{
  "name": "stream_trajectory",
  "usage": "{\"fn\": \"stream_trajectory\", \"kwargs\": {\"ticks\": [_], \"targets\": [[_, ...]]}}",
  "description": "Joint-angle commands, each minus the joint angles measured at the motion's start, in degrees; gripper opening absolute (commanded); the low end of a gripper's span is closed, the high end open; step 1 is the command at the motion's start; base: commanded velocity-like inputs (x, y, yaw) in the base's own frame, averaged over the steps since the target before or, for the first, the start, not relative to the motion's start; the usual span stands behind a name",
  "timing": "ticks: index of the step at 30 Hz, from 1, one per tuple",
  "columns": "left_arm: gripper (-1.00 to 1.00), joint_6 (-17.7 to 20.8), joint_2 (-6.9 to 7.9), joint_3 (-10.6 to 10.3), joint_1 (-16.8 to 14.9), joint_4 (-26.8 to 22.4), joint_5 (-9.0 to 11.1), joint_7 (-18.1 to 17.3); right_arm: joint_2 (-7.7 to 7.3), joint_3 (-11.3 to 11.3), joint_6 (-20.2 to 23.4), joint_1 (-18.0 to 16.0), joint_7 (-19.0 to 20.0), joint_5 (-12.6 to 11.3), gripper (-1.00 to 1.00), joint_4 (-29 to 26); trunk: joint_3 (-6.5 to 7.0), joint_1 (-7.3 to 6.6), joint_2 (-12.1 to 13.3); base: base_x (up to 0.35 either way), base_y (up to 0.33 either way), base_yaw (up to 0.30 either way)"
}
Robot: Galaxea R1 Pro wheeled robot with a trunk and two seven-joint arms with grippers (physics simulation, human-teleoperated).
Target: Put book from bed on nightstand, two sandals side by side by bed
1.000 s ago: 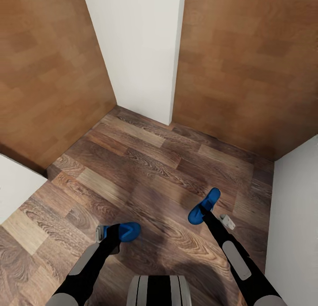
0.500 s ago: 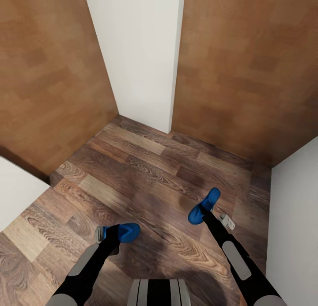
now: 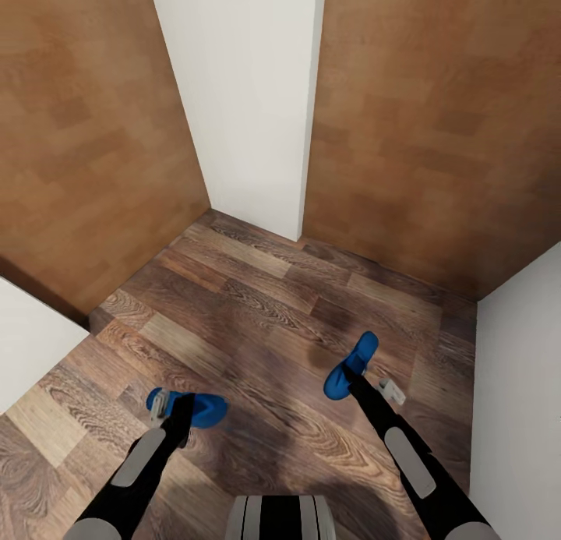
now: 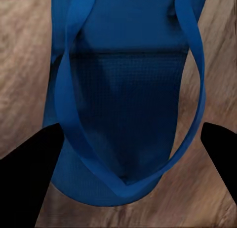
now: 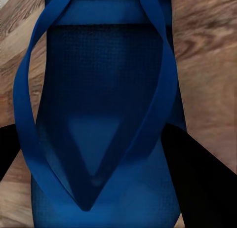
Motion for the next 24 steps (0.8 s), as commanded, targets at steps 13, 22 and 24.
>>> {"fn": "stream_trajectory", "kwargs": {"ticks": [13, 22, 24], "targets": [[-1.0, 0.0, 4.22, 0.5, 0.2, 0.2, -1.7, 0.2, 2.69, 0.5, -0.1, 0.0, -0.1, -0.5, -1.0, 0.1, -0.04, -0.01, 0.0, 0.0, 0.0, 0.0], [-1.0, -0.3, 3.38, 0.4, 0.2, 0.1, -1.2, 0.1, 2.73, 0.5, -0.1, 0.0, -0.1, -0.4, -1.0, 0.1, -0.04, -0.01, 0.0, 0.0, 0.0, 0.0], [-1.0, -0.5, 3.18, 0.4, 0.2, 0.2, -1.3, 0.1, 2.73, 0.5, -0.1, 0.0, -0.1, -0.4, -1.0, 0.1, 0.19, -0.04, 0.0, 0.0, 0.0, 0.0]]}}
